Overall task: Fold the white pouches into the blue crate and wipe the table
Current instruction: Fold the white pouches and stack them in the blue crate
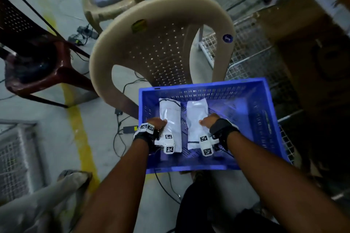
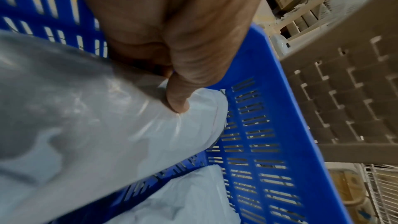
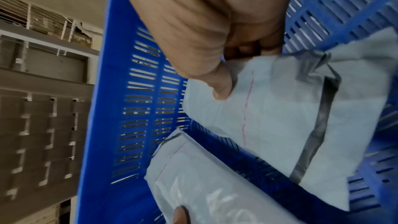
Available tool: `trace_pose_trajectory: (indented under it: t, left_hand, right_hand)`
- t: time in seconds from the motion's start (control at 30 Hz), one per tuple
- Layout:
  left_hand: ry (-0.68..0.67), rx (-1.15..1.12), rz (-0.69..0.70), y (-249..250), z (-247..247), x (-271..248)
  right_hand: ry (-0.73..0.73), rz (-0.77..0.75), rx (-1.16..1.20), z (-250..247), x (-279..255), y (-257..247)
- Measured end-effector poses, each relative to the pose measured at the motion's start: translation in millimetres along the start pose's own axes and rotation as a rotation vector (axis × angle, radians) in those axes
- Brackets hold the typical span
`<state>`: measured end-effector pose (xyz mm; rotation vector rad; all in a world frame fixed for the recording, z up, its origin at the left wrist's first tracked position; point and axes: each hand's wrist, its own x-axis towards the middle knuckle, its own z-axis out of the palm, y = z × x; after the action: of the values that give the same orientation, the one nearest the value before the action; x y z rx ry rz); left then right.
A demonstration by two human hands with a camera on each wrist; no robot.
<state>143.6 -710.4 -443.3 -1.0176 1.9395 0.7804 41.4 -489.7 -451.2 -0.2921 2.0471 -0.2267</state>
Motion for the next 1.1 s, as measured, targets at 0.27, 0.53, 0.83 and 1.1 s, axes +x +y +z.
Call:
trace_pose_trajectory:
  t: [0.27,0.53,0.83,1.1]
  left_hand:
    - [0.215,-0.275,-0.019,-8,32,25]
    - [0.136,0.160,0.205,11,33,34]
    - [0.044,0.276,0.150,-3,60,70]
    - [0.103,0.213,0.124,-12,63,72]
  right_hand:
    - [0.071,0.086,0.322,27,38,21]
    - [0.258,-0.087,0.241,11,53,14]
    - [0.101,-0.065,0.023,33,83,8]
    - [0.111,-0.117,-0.018,52,81,-18]
